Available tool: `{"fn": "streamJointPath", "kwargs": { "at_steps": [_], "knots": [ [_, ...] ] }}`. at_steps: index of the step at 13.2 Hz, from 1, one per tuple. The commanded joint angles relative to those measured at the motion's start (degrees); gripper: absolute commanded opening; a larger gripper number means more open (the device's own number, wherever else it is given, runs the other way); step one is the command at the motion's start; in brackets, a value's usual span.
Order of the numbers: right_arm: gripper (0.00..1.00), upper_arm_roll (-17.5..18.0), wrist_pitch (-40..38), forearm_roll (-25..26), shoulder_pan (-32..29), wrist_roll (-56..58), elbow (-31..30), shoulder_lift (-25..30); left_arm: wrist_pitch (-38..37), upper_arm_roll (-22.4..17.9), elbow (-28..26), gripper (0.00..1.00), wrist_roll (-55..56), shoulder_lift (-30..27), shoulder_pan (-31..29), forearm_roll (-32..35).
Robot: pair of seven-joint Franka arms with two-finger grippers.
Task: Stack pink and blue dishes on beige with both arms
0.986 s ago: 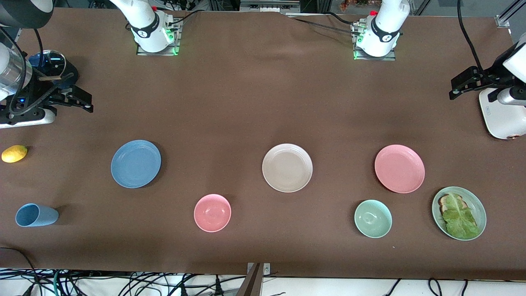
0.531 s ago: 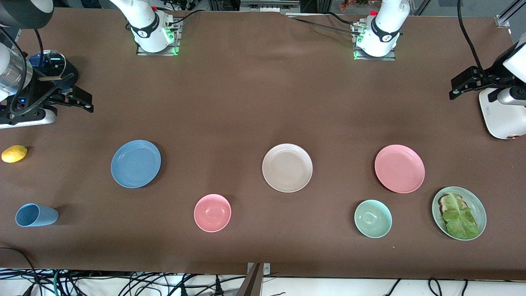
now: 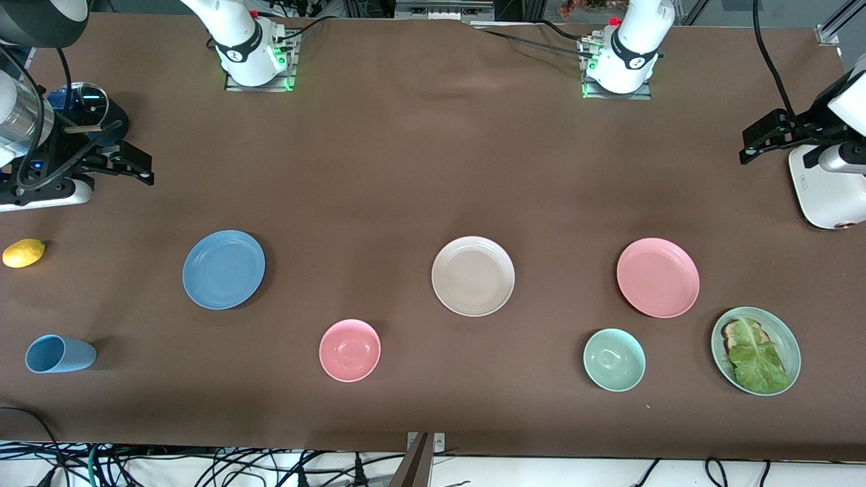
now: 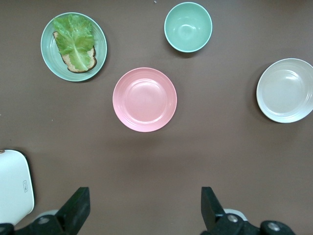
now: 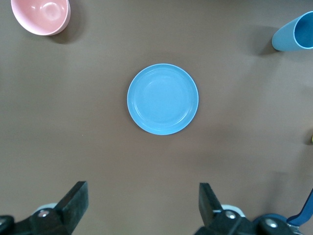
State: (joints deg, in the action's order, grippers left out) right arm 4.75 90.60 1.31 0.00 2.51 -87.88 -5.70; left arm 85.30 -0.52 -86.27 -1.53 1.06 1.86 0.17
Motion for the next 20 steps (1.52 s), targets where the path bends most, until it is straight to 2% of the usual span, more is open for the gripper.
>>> {"fn": "streamJointPath", "kwargs": {
  "at_steps": [1, 6, 8, 20],
  "knots": [
    [1.00, 0.1, 0.0, -0.3, -0.1, -0.5, -0.5, 0.6, -0.6, 0.1, 2.0, 1.00, -0.6, 0.9, 0.1, 0.4],
    [1.00, 0.3, -0.1, -0.3, 0.1, -0.8, -0.5, 0.9, 0.1, 0.2, 2.1, 1.00, -0.3, 1.2, 0.3, 0.3],
    [1.00, 0.3, -0.1, -2.4, -0.1, -2.9, -0.5, 0.9, 0.4, 0.1, 2.1, 1.00, -0.3, 1.2, 0.3, 0.3],
    [1.00, -0.2, 0.9, -2.3, -0.1, -2.2, -0.5, 0.6, 0.6, 0.2, 2.0, 1.00, -0.5, 2.1, 0.3, -0.3]
  ]
}}
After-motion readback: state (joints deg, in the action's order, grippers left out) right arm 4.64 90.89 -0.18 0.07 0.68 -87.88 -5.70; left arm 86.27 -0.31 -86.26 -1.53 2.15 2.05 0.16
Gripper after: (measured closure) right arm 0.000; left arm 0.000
